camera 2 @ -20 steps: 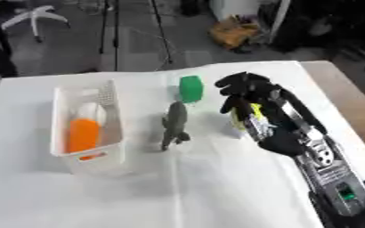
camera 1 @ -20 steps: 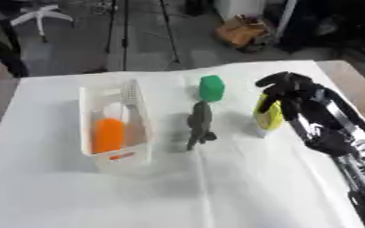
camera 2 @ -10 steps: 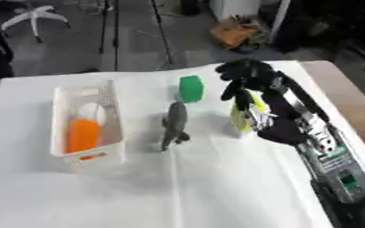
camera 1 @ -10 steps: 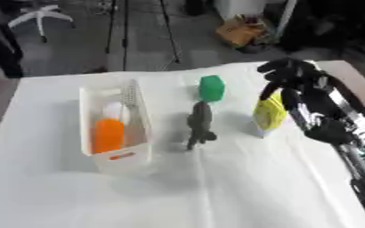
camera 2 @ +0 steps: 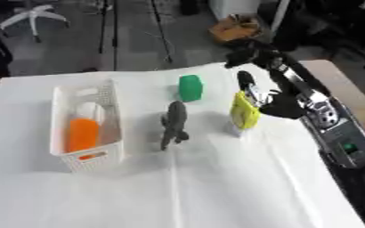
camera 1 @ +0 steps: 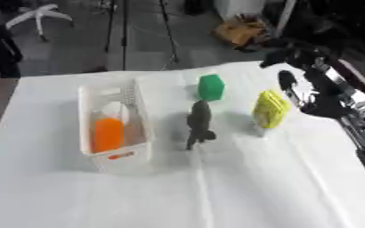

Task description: Pick up objects on the table and place them in the box.

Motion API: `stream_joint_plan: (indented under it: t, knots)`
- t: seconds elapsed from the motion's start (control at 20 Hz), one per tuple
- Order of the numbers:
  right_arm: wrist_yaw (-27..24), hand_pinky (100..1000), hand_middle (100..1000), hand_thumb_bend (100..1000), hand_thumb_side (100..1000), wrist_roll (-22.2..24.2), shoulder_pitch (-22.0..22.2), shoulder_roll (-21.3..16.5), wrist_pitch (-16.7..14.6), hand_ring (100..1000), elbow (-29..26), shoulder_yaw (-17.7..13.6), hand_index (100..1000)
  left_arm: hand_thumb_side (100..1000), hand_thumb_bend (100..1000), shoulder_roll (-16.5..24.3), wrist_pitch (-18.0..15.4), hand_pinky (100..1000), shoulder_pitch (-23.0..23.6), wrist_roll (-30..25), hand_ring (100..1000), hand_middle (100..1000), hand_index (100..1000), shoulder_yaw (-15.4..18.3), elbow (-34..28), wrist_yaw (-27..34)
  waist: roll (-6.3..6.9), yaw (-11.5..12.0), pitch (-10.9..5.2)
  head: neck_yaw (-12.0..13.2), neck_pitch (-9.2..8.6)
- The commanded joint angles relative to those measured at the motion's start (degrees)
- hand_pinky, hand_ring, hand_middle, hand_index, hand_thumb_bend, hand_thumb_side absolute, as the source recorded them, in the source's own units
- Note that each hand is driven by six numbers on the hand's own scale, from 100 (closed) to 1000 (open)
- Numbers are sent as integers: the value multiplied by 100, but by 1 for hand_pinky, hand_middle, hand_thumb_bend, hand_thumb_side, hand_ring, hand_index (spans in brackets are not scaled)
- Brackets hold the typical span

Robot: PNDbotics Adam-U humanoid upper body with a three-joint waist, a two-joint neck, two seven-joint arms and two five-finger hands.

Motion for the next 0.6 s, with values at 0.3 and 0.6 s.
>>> stream_joint_plan:
  t: [0.3,0.6]
  knots:
    - [735,933,938,230,545,116,-462,-592,-500,829,748,102,885,1000,405,100,-5,452,-32,-62,742,841,880,-28,-60,-9,-19,23,-142,-60,29]
    - [1263,943,945,268,587,55,-711,-707,-706,846,1213,188,904,1000,408,100,-9,451,-30,-85,742,841,880,-42,-53,-5,-11,60,-149,-101,34]
